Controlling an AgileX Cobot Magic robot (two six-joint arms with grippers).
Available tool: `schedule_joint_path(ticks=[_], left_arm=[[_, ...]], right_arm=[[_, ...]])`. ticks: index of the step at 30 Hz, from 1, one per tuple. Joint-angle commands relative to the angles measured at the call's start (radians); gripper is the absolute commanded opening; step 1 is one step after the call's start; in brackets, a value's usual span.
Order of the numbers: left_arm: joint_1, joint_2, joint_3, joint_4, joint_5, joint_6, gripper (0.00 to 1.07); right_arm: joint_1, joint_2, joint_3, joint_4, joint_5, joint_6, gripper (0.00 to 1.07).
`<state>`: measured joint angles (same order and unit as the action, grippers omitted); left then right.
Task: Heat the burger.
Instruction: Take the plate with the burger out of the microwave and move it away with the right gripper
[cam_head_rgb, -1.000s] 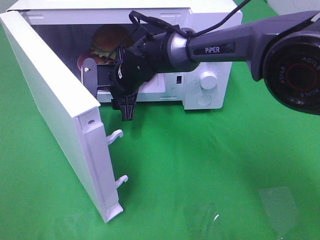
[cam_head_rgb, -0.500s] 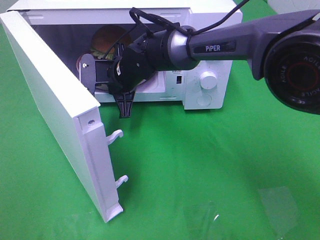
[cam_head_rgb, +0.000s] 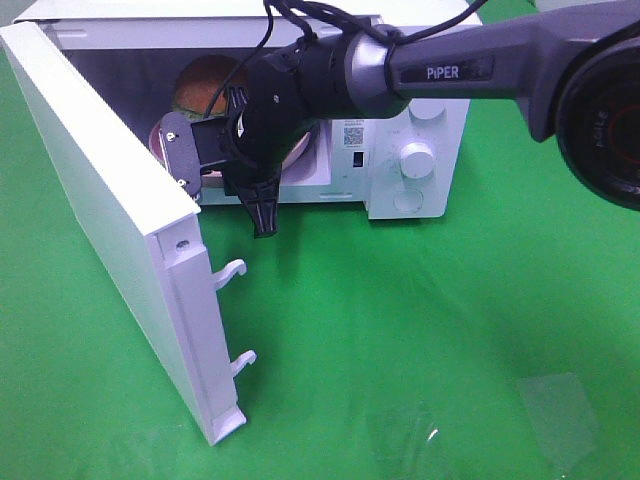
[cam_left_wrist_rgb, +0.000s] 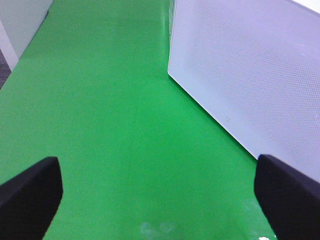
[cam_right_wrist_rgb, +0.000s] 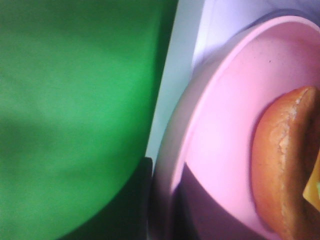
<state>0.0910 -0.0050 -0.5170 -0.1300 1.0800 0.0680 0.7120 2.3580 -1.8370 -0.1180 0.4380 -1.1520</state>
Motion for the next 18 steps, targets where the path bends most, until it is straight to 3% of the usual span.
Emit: schedule_joint_path(ticks=[1,9,11,18], left_arm=[[0.004,-0.016,0.001,-0.001,-0.014,0.0,0.98],[0.004,-0.016,0.001,-0.001,-0.014,0.0,0.98],[0.004,-0.016,0.001,-0.002,-0.014,0.0,0.98],[0.004,-0.016,0.001,-0.002,-0.014,0.0,0.98]], right_arm=[[0.001,-0.02,0.003,0.034,0.069,-0.068,0.0],[-0.001,-0.098,0.092,0.036,0.066,-0.194,0.0],[-0.002,-0.149,0.175,0.058,-0.006,-0.251,0.0],[-0.014,-0.236,0.286,0.081,-0.091,-0.365,0.0]])
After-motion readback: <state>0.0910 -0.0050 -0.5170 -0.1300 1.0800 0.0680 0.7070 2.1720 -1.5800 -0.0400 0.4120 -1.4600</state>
